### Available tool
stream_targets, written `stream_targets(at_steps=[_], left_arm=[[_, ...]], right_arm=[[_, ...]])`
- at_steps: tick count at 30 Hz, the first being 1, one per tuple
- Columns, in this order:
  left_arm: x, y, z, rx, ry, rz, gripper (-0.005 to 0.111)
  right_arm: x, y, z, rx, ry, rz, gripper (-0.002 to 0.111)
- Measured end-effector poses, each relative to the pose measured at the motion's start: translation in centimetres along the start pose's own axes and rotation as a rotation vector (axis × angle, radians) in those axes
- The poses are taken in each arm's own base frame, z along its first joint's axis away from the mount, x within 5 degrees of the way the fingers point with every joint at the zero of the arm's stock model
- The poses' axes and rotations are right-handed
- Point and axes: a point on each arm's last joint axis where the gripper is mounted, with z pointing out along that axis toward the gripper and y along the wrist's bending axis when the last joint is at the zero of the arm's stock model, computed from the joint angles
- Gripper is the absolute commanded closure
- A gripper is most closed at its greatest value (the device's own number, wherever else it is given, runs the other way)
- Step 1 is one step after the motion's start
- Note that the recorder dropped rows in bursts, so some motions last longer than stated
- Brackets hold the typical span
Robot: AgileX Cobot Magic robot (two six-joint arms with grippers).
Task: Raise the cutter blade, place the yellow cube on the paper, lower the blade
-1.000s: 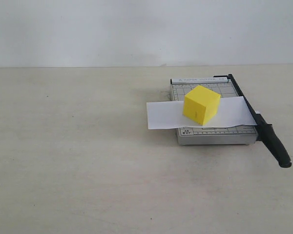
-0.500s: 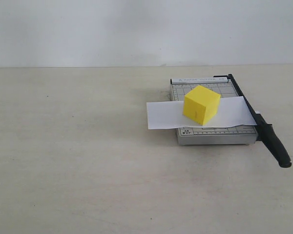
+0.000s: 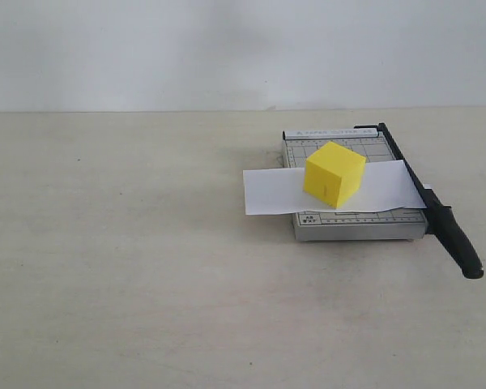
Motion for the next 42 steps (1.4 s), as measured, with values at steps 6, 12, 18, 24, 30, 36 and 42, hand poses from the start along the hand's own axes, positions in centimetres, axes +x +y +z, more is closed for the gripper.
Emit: stream_targets(at_steps=[6,12,18,24,30,36,42], left_arm=[[-0.13,0.04,0.0,-0.005,-0.015,-0.003,0.075],[-0.13,0.04,0.0,-0.005,-0.015,-0.003,0.075],[-0.13,0.04,0.0,-0.005,-0.015,-0.003,0.075],[-0.13,0.04,0.0,-0.005,-0.015,-0.003,0.075],[-0.13,0.04,0.0,-0.005,-0.015,-0.003,0.075],[-0.13,0.04,0.0,-0.005,-0.015,-0.003,0.075],[-0.13,0.04,0.0,-0.005,-0.015,-0.003,0.075]], right_arm=[[0.0,0.0,0.0,0.0,0.0,0.0,0.108],[0.0,0.0,0.0,0.0,0.0,0.0,0.108],[0.0,0.0,0.0,0.0,0.0,0.0,0.108],[0.0,0.0,0.0,0.0,0.0,0.0,0.108],[0.0,0.0,0.0,0.0,0.0,0.0,0.108],[0.0,0.0,0.0,0.0,0.0,0.0,0.108],[0.0,0.0,0.0,0.0,0.0,0.002,0.108]])
